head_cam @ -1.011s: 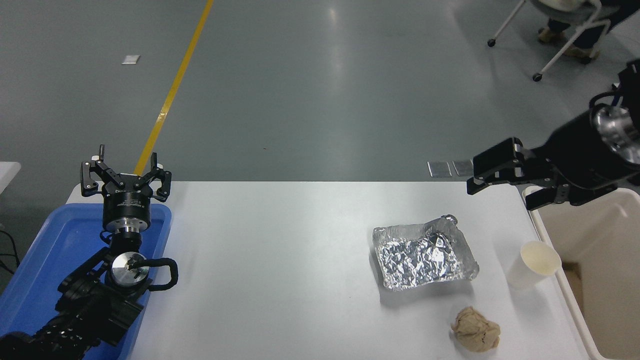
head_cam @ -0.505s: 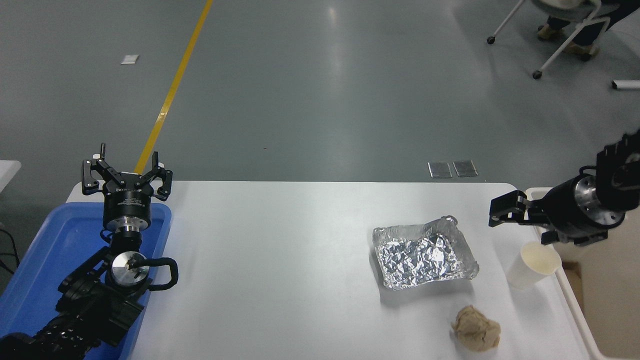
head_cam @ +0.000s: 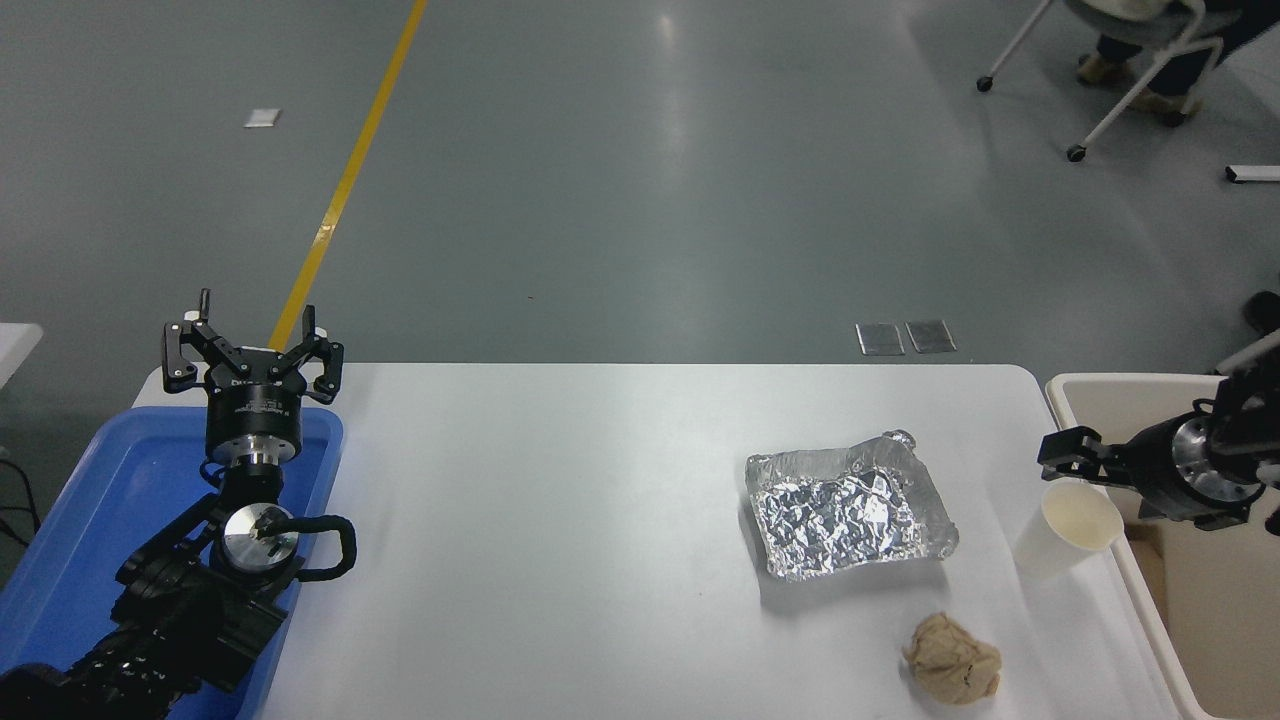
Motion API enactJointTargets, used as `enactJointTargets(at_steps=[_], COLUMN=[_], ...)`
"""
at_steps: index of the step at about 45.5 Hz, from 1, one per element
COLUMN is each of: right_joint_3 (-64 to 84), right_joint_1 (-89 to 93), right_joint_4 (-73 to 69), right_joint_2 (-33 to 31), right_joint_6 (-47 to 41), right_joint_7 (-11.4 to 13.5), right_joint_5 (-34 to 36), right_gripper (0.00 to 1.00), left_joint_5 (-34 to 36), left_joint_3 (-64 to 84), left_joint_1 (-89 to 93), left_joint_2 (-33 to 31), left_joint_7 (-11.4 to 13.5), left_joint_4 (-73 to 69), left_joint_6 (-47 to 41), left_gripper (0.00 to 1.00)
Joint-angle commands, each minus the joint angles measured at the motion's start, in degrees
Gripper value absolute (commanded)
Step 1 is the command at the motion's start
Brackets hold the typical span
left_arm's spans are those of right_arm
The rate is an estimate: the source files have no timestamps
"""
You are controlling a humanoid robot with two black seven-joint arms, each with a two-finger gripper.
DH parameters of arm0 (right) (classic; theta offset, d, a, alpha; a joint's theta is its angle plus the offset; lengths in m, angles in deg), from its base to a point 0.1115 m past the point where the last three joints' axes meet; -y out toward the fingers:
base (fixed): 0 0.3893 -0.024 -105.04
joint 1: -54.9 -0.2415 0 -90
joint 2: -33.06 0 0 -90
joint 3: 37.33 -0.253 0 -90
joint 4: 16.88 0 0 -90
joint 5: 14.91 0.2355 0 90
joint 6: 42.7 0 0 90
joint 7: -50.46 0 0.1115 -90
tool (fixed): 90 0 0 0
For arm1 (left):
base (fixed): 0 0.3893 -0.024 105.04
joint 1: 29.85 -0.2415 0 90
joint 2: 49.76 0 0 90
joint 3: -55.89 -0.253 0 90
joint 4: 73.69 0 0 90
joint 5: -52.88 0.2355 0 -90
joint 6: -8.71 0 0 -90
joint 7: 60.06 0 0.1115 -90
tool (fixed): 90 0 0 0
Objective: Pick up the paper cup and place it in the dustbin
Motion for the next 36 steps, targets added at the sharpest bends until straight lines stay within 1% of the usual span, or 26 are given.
enactJointTargets(at_steps=[1, 11, 14, 22, 26, 29, 30, 31, 33, 36], right_joint_3=[-0.39, -1.97, -3.46, -6.10, -7.25, -7.77, -8.04, -8.39, -9.26, -9.71], right_joint_1=[5.99, 9.15, 10.91, 16.36, 17.50, 17.68, 17.85, 18.03, 18.47, 19.17], right_joint_4=[5.83, 6.89, 7.59, 13.48, 14.27, 14.27, 14.27, 14.36, 14.45, 15.15], right_joint_2=[-0.09, 0.18, 0.35, 1.40, 1.94, 2.02, 2.11, 2.11, 2.11, 2.28], right_joint_6=[0.24, 0.33, 0.51, 0.60, 0.60, 0.68, 0.77, 0.86, 1.03, 1.39], right_joint_7=[0.01, 0.01, 0.36, 0.45, 0.45, 0.45, 0.45, 0.36, 0.45, 0.45], right_joint_5=[-0.14, -0.14, -0.22, 0.83, 0.83, 0.83, 0.83, 0.83, 0.74, 0.74], right_gripper=[1.00, 1.00, 1.00, 0.99, 0.96, 0.85, 0.79, 0.71, 0.50, 0.25], left_joint_5=[-0.08, -0.08, -0.08, -0.08, -0.08, -0.08, -0.08, -0.08, -0.08, -0.08], left_joint_3=[0.00, 0.00, 0.09, 0.00, 0.00, 0.00, 0.09, 0.00, 0.00, 0.09], left_joint_1=[0.00, 0.00, 0.00, 0.00, 0.00, 0.00, 0.00, 0.00, 0.00, 0.00], left_joint_2=[0.00, 0.00, 0.00, 0.00, 0.00, 0.00, 0.00, 0.00, 0.00, 0.00], left_joint_7=[0.00, 0.00, 0.00, 0.00, 0.00, 0.00, 0.00, 0.00, 0.00, 0.00], left_joint_4=[0.00, 0.00, 0.00, 0.00, 0.00, 0.00, 0.00, 0.00, 0.00, 0.00], left_joint_6=[0.00, -0.09, 0.00, 0.00, -0.09, 0.00, 0.00, 0.00, 0.00, 0.00], left_gripper=[0.99, 0.99, 0.99, 0.99, 0.99, 0.99, 0.99, 0.99, 0.99, 0.99])
